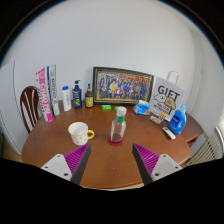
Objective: Pour water
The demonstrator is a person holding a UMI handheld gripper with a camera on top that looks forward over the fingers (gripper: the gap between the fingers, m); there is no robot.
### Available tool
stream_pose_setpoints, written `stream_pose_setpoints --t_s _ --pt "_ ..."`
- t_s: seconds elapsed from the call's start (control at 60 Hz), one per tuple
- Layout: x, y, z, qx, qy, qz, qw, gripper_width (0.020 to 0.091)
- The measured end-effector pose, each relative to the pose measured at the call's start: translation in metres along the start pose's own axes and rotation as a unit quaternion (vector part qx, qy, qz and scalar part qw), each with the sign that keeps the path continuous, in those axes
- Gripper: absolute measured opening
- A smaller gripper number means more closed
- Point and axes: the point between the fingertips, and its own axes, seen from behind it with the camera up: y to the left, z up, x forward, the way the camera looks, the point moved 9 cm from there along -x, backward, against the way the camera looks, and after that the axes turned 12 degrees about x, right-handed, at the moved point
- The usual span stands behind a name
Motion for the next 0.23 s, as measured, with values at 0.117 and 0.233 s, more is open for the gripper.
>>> stream_pose_setpoints --t_s 0.117,0.233 --pt "-0.01 -0.002 -0.006 -0.005 -0.005 -0.007 1.0 0.0856" --pt "-0.012 0.0 -0.003 0.001 -0.01 -0.01 1.0 0.0855"
